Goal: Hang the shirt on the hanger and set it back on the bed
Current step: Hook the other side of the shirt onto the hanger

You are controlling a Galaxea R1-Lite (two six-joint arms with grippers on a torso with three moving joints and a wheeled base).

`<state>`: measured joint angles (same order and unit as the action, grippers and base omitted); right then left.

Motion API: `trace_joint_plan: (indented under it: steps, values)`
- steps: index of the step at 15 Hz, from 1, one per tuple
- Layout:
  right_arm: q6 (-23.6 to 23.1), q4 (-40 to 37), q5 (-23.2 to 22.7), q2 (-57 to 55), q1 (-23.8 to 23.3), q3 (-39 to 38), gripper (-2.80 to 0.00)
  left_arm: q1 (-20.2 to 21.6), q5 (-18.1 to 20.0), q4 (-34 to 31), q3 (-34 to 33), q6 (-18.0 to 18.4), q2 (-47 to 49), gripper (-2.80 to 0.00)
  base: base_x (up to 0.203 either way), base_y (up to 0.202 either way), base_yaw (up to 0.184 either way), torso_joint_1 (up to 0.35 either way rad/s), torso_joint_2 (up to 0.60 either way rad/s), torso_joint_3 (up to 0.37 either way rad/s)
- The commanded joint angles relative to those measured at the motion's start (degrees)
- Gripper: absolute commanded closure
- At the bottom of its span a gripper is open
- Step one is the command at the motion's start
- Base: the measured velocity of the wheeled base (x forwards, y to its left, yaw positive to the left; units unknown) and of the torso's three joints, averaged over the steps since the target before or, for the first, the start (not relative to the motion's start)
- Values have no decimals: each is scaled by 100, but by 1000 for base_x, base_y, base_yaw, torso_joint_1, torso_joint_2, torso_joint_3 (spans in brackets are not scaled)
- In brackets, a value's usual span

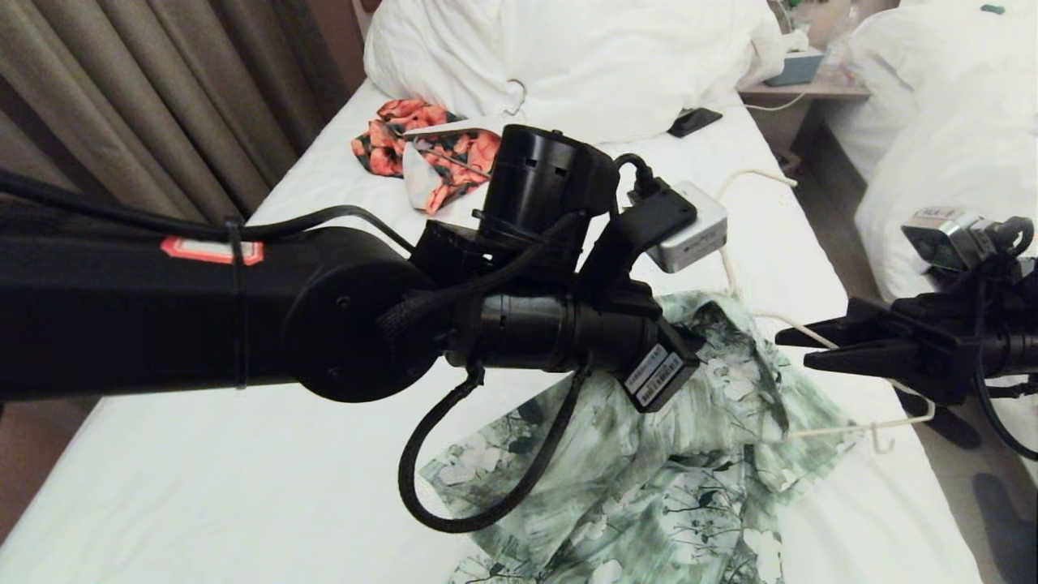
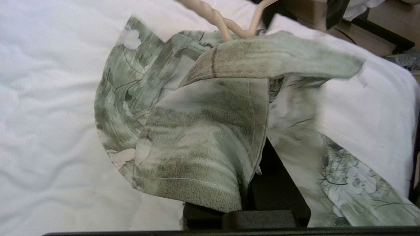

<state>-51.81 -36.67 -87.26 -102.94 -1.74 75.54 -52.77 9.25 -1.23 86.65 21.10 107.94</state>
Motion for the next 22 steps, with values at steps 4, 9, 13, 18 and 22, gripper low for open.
trace_joint_plan:
  steps: [4, 9, 13, 18, 22]
  values:
    - [-1, -492, 23, 309, -323, 157, -280, 37, -11, 0, -185, -263, -155, 0, 0, 0, 0, 0, 0, 0]
    - [10, -804, 549, 624, -858, -138, 0, 40, -658, 9, -621, -1408, -801, 0, 0, 0, 0, 0, 0, 0]
    - [520, -911, 1490, 944, -920, -215, 0, 13, -996, 9, -896, -1838, -1418, 0, 0, 0, 0, 0, 0, 0]
    - [584, -1873, 1950, 1336, -1637, -255, 0, 7, -1274, 9, -1022, -2107, -1973, 0, 0, 0, 0, 0, 0, 0]
    - [584, -2217, 2720, 1412, -2583, -686, 0, -22, -1259, 9, -1150, -2392, -2058, 0, 0, 0, 0, 0, 0, 0]
